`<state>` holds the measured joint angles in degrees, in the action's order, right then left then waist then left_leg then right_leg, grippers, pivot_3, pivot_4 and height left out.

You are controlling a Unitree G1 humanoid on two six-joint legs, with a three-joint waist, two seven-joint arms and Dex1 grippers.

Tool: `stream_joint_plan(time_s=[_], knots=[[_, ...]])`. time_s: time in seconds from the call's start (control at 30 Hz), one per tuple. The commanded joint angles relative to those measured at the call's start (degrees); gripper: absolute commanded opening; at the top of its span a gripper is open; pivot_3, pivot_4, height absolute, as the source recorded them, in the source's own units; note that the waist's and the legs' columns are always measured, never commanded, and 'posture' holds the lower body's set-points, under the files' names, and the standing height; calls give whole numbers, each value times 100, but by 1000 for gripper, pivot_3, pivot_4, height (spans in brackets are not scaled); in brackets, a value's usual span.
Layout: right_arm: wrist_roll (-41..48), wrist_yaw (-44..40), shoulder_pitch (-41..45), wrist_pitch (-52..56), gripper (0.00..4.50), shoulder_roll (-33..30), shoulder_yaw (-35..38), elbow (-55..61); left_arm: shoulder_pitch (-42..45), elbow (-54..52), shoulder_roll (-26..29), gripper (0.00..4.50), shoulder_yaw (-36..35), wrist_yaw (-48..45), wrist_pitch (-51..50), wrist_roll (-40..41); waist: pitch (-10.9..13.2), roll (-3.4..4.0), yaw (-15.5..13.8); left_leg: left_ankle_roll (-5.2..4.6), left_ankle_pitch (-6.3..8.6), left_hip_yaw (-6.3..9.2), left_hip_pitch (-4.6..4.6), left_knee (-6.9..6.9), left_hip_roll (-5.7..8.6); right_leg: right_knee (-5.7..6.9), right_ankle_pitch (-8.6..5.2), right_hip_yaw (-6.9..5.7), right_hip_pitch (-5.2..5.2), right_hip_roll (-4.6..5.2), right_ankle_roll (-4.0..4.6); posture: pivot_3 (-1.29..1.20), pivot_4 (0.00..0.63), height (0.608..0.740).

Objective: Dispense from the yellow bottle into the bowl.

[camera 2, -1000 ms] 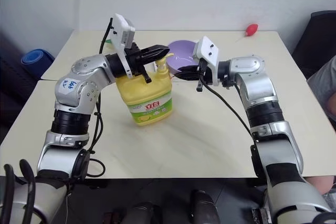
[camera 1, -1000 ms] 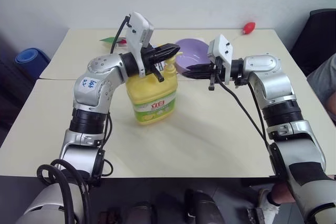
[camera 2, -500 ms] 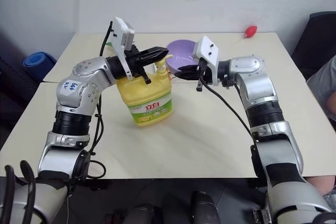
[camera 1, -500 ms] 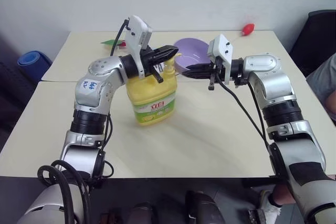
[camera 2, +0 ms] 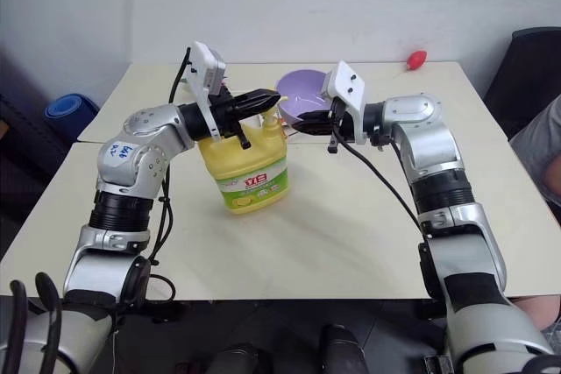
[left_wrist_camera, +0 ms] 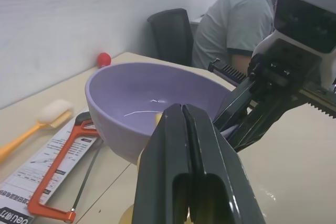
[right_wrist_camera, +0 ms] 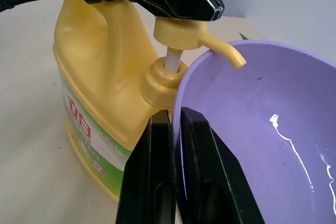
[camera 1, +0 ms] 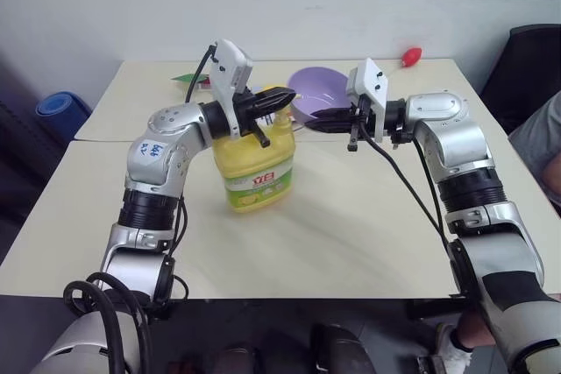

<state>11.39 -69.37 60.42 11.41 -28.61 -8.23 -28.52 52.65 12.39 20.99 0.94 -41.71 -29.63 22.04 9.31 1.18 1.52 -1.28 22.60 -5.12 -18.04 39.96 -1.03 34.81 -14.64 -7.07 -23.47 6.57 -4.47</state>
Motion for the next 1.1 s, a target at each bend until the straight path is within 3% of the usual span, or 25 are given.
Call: stream_joint_plan(time_s=[0.03, 0.37, 0.77, 0.93, 1.1], knots=[[48, 20, 25, 37, 0, -67, 135, 307, -656, 952, -37, 15, 540, -12, -316, -501, -7, 4, 0, 0, 0, 0, 0, 0, 0, 0, 0, 0, 0, 0, 0, 0, 150, 740], [-30, 19, -164, 384, 0, -176, 64, 603, -518, 1182, -256, 15, 290, 181, -860, -254, -49, 19, -21, 0, 1, 2, 11, 0, 1, 1, 0, 1, 11, 7, 0, 0, 150, 740], [-42, 72, -358, 559, 0, -203, 84, 857, -720, 1298, -276, 15, 545, 144, -1130, -456, -66, 19, -27, 3, 3, 6, 17, -1, 2, -3, 0, 1, 17, 10, 0, 0, 150, 740], [-39, 89, -392, 600, 0, -195, 85, 909, -785, 1375, -246, 15, 612, 159, -1168, -526, -72, 28, -16, 8, 12, 8, 95, -44, -1, -64, -1, 0, 102, 12, -1, 0, 150, 740], [-38, 97, -404, 594, 0, -181, 80, 925, -796, 1382, -188, 15, 693, 163, -1233, -572, -88, 43, -16, 28, 22, 7, 102, -64, -1, -72, -1, 0, 102, 12, -1, 0, 150, 740]])
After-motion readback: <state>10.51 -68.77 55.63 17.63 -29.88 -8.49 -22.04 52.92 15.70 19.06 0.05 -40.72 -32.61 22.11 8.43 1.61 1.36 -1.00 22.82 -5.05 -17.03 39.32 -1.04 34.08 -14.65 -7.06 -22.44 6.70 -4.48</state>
